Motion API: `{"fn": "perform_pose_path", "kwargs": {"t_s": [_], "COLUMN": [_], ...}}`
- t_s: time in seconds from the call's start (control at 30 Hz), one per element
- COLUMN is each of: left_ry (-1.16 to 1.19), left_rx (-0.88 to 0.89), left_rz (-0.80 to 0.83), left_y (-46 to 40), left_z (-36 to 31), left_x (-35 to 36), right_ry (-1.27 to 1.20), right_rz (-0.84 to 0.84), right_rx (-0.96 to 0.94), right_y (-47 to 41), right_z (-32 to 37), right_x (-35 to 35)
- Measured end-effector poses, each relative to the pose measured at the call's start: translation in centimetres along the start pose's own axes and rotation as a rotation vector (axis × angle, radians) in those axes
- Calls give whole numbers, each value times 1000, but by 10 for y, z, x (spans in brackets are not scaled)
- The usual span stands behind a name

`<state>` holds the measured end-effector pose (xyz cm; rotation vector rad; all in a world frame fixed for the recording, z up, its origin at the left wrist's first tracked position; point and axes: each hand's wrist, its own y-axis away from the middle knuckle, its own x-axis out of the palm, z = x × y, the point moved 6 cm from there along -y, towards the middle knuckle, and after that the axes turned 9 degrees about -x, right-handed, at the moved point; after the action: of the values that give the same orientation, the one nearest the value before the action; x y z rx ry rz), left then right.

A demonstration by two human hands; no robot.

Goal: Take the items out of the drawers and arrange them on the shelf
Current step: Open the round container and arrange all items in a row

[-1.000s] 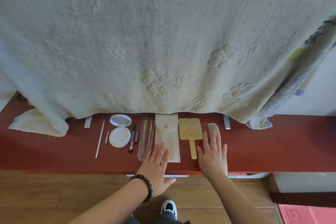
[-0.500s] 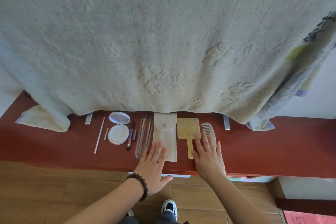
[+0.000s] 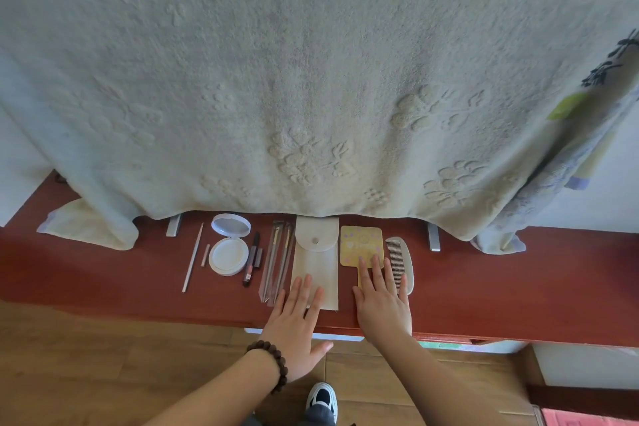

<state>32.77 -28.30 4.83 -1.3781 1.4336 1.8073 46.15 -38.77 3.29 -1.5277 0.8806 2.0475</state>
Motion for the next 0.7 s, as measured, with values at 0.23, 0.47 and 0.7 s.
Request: {"fn": "perform_pose_path", "kwargs": {"t_s": [0.23,0.47,0.7], "left_ry": [7,-10,-5], "left_rx": [5,1,-5], "left_rz": [19,39,46], "left_y": [-1,-2,-3], "left_z": [-1,-1,-1], "left_x": [1,2,5], "right_ry": [-31,-74,-120], "right_rz": [-46,-15,-51], "right_rx": [59,186,260], "right_y": [4,6,4], "right_z": [-5,-56,-51], "right_x": [-6,-12,-8]}}
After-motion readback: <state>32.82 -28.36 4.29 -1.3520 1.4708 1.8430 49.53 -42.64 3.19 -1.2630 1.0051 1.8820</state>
